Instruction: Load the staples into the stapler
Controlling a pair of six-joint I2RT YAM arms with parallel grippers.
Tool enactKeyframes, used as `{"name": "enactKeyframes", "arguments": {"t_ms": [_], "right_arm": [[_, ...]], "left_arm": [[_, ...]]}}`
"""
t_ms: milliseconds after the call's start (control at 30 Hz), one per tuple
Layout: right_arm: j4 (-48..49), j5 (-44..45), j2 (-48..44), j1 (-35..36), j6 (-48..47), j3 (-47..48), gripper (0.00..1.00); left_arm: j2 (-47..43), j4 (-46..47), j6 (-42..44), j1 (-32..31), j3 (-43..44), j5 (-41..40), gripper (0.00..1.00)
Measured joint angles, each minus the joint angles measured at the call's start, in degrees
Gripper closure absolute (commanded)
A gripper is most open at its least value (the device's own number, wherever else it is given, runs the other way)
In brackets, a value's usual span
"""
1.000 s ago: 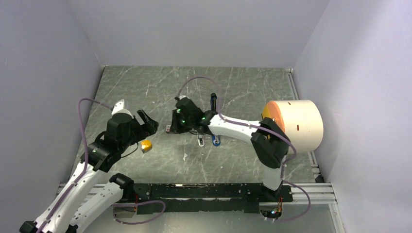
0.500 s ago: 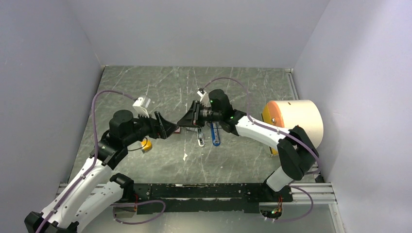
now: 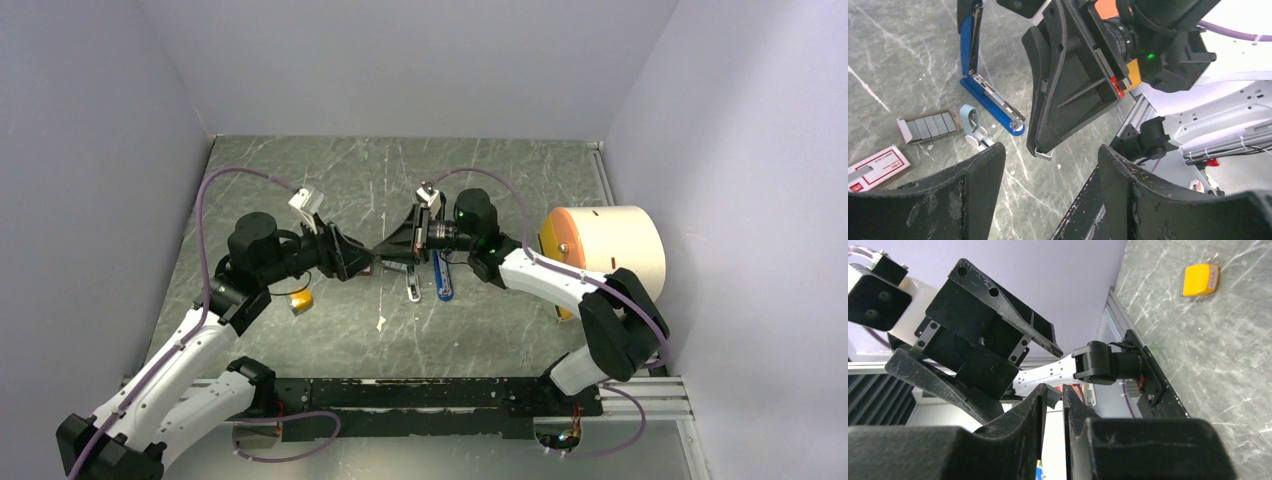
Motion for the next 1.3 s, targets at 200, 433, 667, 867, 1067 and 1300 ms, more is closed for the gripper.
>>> {"name": "enactKeyframes", "arguments": {"t_ms": [200, 433, 667, 867, 1067, 1300], "right_arm": [[8.0, -3.2, 0.0, -1.0, 6.5, -2.5, 0.78], [14.6, -5.3, 0.2, -1.0, 11.8, -3.8, 0.78], [17.8, -5.7, 0.4, -1.0, 14.6, -4.7, 0.78], [18.4, -6.1, 1.0, -1.2, 15.0, -4.7, 0.78], [18.3, -6.1, 1.5, -1.7, 14.9, -4.8, 0.78], [18.2, -6.1, 1.8, -1.6, 14.7, -4.8, 0.74]], "left_arm": [[0.0, 2.5, -0.9, 0.0, -0.2, 2.8, 0.32], [1.2, 5.5, -1.3, 0.0, -0.3, 6.6, 0.45], [2.5, 6.2, -1.3, 0.0, -0.7, 8.7, 0.61], [2.6, 6.4, -0.8, 0.0, -0.7, 8.8, 0.74], [2.6, 6.2, 0.2, 0.1, -0.7, 8.7, 0.82], [2.6, 5.6, 0.3, 0.1, -0.7, 8.7, 0.83]]}}
